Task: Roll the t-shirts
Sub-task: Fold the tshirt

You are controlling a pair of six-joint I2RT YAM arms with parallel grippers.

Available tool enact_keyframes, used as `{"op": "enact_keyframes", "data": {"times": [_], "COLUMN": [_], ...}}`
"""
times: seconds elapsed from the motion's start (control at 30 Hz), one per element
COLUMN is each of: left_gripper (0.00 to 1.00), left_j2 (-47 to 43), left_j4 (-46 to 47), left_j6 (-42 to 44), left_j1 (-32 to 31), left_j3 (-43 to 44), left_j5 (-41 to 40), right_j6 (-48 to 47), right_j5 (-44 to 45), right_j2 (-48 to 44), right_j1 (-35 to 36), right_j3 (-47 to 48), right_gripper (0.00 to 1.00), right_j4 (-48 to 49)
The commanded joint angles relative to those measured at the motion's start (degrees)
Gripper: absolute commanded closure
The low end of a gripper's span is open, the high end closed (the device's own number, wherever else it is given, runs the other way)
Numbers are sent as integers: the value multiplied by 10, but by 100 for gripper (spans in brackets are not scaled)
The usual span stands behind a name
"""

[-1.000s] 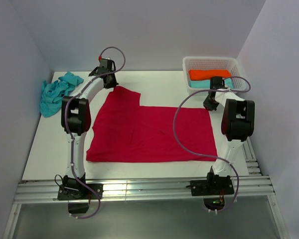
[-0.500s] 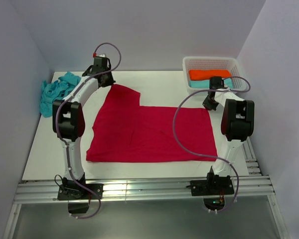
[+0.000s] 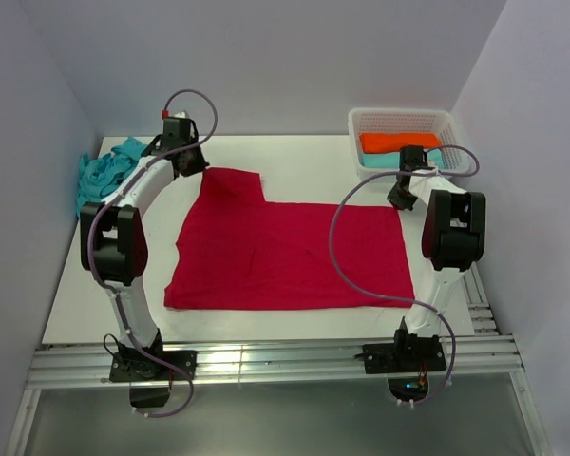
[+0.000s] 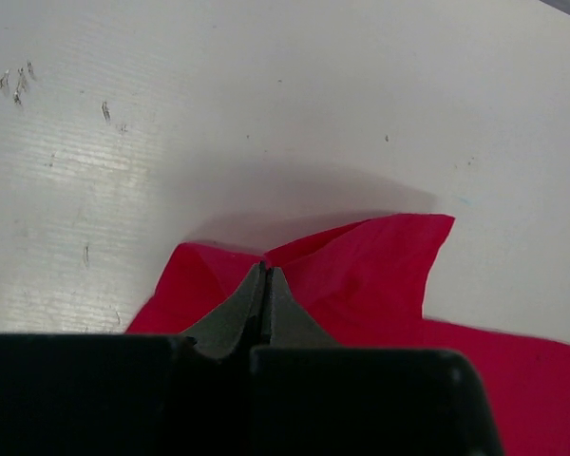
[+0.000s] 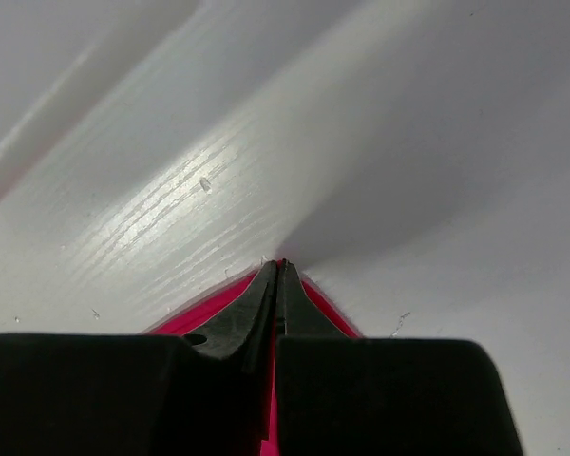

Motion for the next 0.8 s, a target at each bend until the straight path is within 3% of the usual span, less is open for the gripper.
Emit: {"op": "enact_keyframes", "data": {"times": [0.0, 0.33, 0.77], "left_gripper": [100, 100, 100], "left_j2": [-59, -123, -224], "left_j4": [29, 52, 56], "left_j6": [-5, 7, 18], "left_j1": [0, 1, 1], "left_j3": [-20, -77, -166], "left_j5": [12, 27, 52], "right_j6": [-1, -16, -15], "right_j5": [29, 22, 22], "right_j2": [-46, -88, -105], "right_j1": [5, 10, 13], "right_j3": [-16, -47, -79], "right_gripper": [100, 100, 100], "right_j4": [27, 81, 79]}}
